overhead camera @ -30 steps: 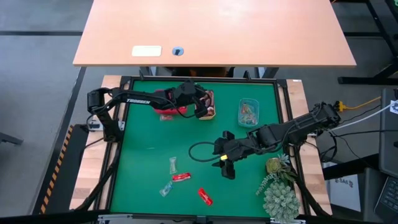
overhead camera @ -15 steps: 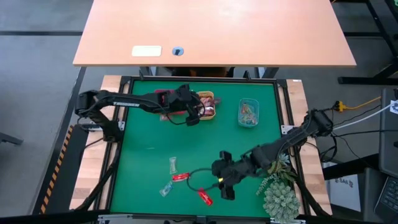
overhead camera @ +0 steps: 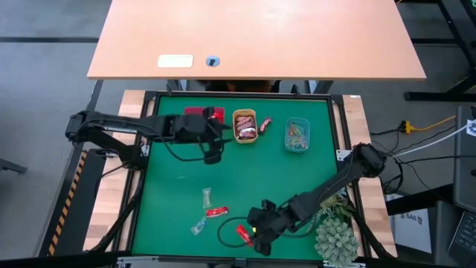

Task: Sort candy
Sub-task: Put the brown chocolate bar into the yellow bin

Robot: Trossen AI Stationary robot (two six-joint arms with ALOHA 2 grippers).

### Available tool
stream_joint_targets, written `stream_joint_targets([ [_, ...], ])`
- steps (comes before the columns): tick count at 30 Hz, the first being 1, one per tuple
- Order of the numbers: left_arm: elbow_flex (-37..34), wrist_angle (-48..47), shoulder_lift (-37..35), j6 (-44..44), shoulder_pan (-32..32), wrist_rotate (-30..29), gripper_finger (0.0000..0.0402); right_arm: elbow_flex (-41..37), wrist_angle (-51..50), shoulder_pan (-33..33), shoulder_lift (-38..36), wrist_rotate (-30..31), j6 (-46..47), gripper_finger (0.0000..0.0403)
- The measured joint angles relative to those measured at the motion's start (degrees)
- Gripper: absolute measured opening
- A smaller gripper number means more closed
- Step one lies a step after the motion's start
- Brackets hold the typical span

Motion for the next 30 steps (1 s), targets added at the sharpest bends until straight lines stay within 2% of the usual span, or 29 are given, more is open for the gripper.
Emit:
stream_joint_targets([
  [6, 0.0, 0.1, -1.4, 0.0, -2.7, 0.0, 0.0181, 0.0, 1.6, 1.3, 4.3, -2.9, 5.8, 0.0227],
  [13, 0.0, -0.2, -1.4, 0.0, -4.4, 0.0, 0.0181, 0.0, 4.3, 1.6, 7.6, -2.7, 7.2, 0.0227],
  [30, 0.0, -0.1, -1.4, -1.4, -5.0, 0.2, 0.0181, 0.0, 5.1, 1.6, 7.9, -1.7, 7.0, 0.0227],
])
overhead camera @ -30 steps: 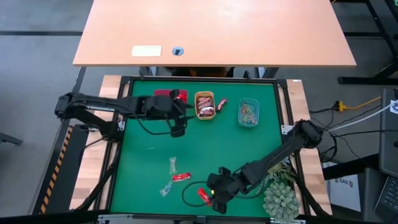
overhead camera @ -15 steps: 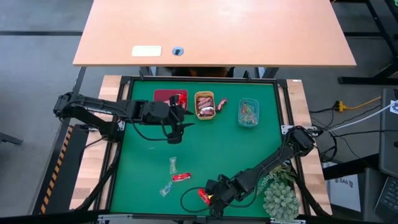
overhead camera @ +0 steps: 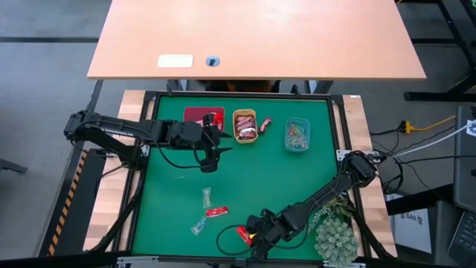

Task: Sort candy
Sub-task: Put the brown chocolate bar into the yellow bin

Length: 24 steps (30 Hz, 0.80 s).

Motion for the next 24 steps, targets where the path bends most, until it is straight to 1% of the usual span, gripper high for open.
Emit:
stream_joint_targets([
  [8, 0.0, 0.6, 0.0, 0.3, 0.0, 0.0, 0.0181, 0.0, 0.0, 0.0, 0.0, 0.0, 0.0, 0.0227],
  [11, 0.0, 0.5, 0.0, 0.2, 0.0, 0.0, 0.0181, 0.0, -0.3, -0.4, -0.3, -2.0, -0.4, 0.0227],
  [13, 0.0, 0.5, 0.0, 0.2, 0.0, 0.0, 0.0181, 0.0, -0.4, -1.0, -1.1, -3.6, -1.8, 0.0227],
  [16, 0.0, 0.4, 0.0, 0.1, -0.3, 0.0, 0.0181, 0.0, -0.8, -2.7, -3.5, -4.1, -5.4, 0.0227],
  [19, 0.0, 0.4, 0.0, 0.1, -0.3, 0.0, 0.0181, 0.0, -4.4, -5.1, -6.5, -4.1, -10.3, 0.0227],
  [22, 0.0, 0.4, 0.0, 0.1, -0.3, 0.0, 0.0181, 0.0, -11.2, -8.0, -9.9, -3.6, -15.3, 0.0227],
  [24, 0.0, 0.4, 0.0, 0.1, -0.3, 0.0, 0.0181, 0.0, -16.3, -10.3, -12.5, -2.2, -19.0, 0.0227],
])
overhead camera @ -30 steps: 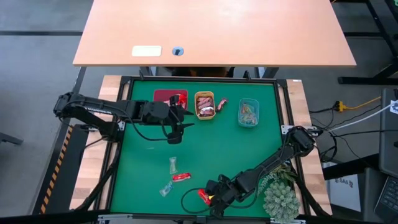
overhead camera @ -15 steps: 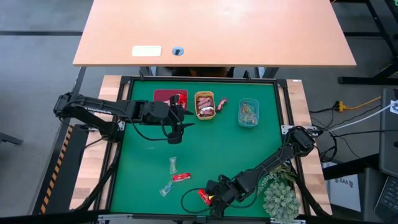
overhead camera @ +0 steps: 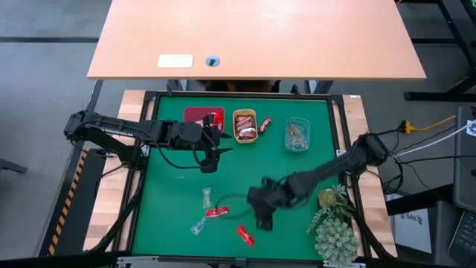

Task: Sort candy
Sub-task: Put the brown chocolate bar into the yellow bin

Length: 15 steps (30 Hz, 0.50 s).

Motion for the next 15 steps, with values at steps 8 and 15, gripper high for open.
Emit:
stream_joint_targets([
  [8, 0.0, 0.0, 0.0, 0.0, 0.0, 0.0, 0.0181, 0.0, -14.4, -11.1, -5.0, 14.3, -18.3, 0.0227],
  [15, 0.0, -0.1, 0.0, 0.0, 0.0, -0.1, 0.0181, 0.0, -16.2, -24.1, -5.0, 13.1, -35.6, 0.0227],
])
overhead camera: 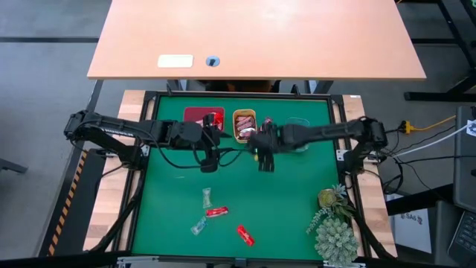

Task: Sort candy
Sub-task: Put the brown chocolate bar into the yellow bin

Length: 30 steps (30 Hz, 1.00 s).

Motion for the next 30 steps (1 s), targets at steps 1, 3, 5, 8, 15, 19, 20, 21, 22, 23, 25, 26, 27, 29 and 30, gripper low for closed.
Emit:
stream_joint_targets([
  [1, 0.0, 0.0, 0.0, 0.0, 0.0, -0.1, 0.0181, 0.0, 0.0, -1.7, 0.0, 0.0, -2.0, 0.0227],
  [3, 0.0, 0.0, 0.0, 0.0, 0.0, -0.1, 0.0181, 0.0, 0.1, -5.3, 0.0, 0.0, -6.2, 0.0227],
  [5, 0.0, 0.0, 0.0, 0.0, 0.0, 0.0, 0.0181, 0.0, 0.1, -8.5, 0.0, -0.1, -10.3, 0.0227],
  [8, 0.0, 0.2, 0.0, 0.0, 0.0, -0.2, 0.0181, -0.1, 0.4, -12.6, 0.4, -1.4, -16.5, 0.0227],
  [15, 0.0, 0.1, 0.0, 0.0, 0.0, 0.0, 0.0181, -0.2, 1.3, -19.8, 1.9, -4.8, -27.1, 0.0227],
  [19, 0.0, 0.0, 0.0, 0.0, 0.0, 0.2, 0.0181, -0.2, 2.4, -22.6, 4.3, -7.1, -28.2, 0.0227],
  [20, 0.0, 0.0, 0.0, 0.0, 0.0, 0.2, 0.0181, -0.2, 2.8, -23.1, 5.1, -7.5, -28.5, 0.0227],
  [21, 0.0, -0.2, 0.0, 0.0, 0.0, 0.2, 0.0181, -0.2, 2.9, -23.6, 6.0, -7.5, -29.3, 0.0227],
  [22, 0.0, -0.2, 0.0, 0.0, 0.0, 0.2, 0.0181, -0.2, 2.8, -24.0, 6.9, -7.5, -29.9, 0.0227],
  [23, 0.0, -0.2, 0.0, 0.0, 0.0, 0.2, 0.0181, -0.2, 2.8, -24.4, 7.7, -7.5, -30.7, 0.0227],
  [25, 0.0, -0.2, 0.0, 0.0, 0.0, 0.2, 0.0181, -0.2, 3.0, -25.2, 9.4, -7.5, -31.3, 0.0227],
  [26, 0.0, -0.2, 0.0, 0.0, 0.0, 0.1, 0.0181, -0.2, 3.3, -25.4, 10.2, -7.5, -31.4, 0.0227],
  [27, 0.0, -0.2, 0.0, 0.0, 0.0, 0.1, 0.0181, -0.2, 3.9, -25.8, 10.9, -7.5, -31.7, 0.0227],
  [29, 0.0, -0.2, 0.0, 0.0, 0.0, 0.1, 0.0181, -0.2, 4.1, -26.1, 12.3, -7.4, -32.7, 0.0227],
  [30, 0.0, -0.2, 0.0, 0.0, 0.0, 0.1, 0.0181, -0.2, 4.4, -26.4, 12.9, -7.0, -33.0, 0.0227],
])
